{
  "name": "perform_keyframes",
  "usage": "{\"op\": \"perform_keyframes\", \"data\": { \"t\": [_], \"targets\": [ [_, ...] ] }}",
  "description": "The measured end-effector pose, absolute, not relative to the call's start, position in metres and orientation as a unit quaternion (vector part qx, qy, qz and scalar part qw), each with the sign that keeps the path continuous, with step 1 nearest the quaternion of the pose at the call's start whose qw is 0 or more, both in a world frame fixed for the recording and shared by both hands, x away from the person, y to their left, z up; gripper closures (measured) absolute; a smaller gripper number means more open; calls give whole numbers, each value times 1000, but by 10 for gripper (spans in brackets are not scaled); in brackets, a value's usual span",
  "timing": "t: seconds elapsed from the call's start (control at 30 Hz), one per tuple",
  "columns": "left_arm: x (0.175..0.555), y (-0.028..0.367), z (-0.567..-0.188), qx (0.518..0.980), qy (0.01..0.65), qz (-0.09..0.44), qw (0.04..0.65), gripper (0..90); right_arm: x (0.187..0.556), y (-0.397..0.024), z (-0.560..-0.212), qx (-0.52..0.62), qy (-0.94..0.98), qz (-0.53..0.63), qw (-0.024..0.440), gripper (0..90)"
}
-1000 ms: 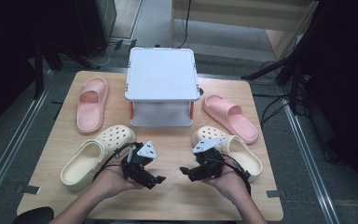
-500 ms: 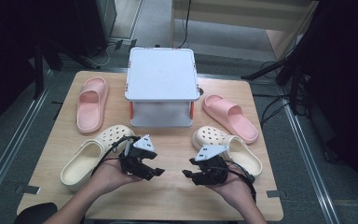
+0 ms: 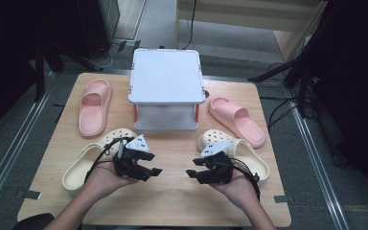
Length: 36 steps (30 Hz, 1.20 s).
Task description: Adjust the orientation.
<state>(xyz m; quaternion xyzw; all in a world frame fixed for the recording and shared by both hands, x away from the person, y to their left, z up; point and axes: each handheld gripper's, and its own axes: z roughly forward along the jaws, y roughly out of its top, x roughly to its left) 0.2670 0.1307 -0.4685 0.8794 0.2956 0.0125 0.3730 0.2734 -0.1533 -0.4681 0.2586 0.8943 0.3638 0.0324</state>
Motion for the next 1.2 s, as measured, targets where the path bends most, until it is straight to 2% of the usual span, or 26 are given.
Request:
{"op": "perform_keyframes", "data": {
  "t": [0.27, 0.6, 0.83, 1.2],
  "targets": [
    [264, 141, -465, 882, 303, 5, 362, 425, 280, -149, -470, 251, 898, 361, 29, 494],
    [260, 160, -458, 874, 341, -4, 347, 462, 286, -143, -473, 243, 903, 353, 27, 480],
    [254, 182, -450, 876, 353, 8, 329, 501, 289, -138, -474, 236, 906, 350, 26, 474],
    [244, 225, -442, 866, 398, 32, 301, 513, 294, -132, -475, 234, 909, 345, 23, 471]
  ]
}}
